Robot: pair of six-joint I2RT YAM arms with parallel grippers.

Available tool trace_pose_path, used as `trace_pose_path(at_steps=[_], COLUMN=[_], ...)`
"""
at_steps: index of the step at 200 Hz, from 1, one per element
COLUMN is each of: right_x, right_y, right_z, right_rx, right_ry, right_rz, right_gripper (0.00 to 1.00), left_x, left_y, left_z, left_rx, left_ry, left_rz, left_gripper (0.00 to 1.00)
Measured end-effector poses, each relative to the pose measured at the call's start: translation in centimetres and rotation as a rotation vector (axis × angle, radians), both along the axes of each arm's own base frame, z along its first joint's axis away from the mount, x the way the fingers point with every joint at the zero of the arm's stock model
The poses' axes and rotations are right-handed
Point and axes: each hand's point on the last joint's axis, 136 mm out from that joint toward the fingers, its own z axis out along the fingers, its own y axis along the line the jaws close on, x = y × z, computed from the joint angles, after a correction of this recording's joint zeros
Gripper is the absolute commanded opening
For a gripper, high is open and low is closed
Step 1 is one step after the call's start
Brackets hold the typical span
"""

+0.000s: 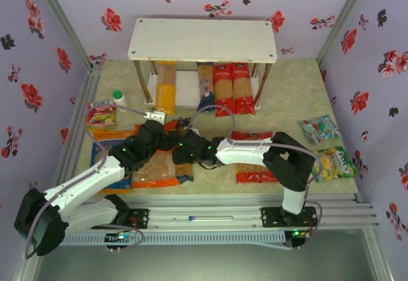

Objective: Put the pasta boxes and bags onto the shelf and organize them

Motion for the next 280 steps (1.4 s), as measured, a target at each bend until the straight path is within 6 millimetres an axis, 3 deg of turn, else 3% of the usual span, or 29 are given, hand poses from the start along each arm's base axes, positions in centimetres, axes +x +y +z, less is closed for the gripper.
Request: trace_pose_path(at_steps=[51,113,154,172,233,280], right_x=[0.1,0.1,0.0,0.0,0.3,0.3], right_y=[-1.3,-0.2,0.5,0.6,0.2,-1.4], right_z=[-0.8,-1.0,-1.3,-1.3,-1.3,-1.5], right_rx=[-0.067,-0.083,-0.1,-0.101,-0.107,-0.104], right_ry=[-0.01,-0.004,0.001,0.002,-0.001,-0.001], right_rz=[-0.024,-0.009,0.01,0.012,0.005,-0.013], right_gripper=[0.72,0.72,0.48,0.42,0.38,0.38], left_x=[0.0,-0.3,-0.3,-0.3,-0.3,-0.2], left_y=[0.1,0.5,0.6,0.6,0.5,0.3], left_z=[0.3,-0.3,-0.5,-0.4,-0.4,-0.4], left_rx=[-0.019,-0.018,-0.02,-0.023,-0.029,-0.036], left_ry=[-0.014,-0.007,-0.006,-0.009,-0.008,-0.007], left_rz=[-0.003,-0.003,0.0,0.0,-0.004,-0.012], left_gripper=[0.81,0.81,0.81,0.81,0.81,0.81])
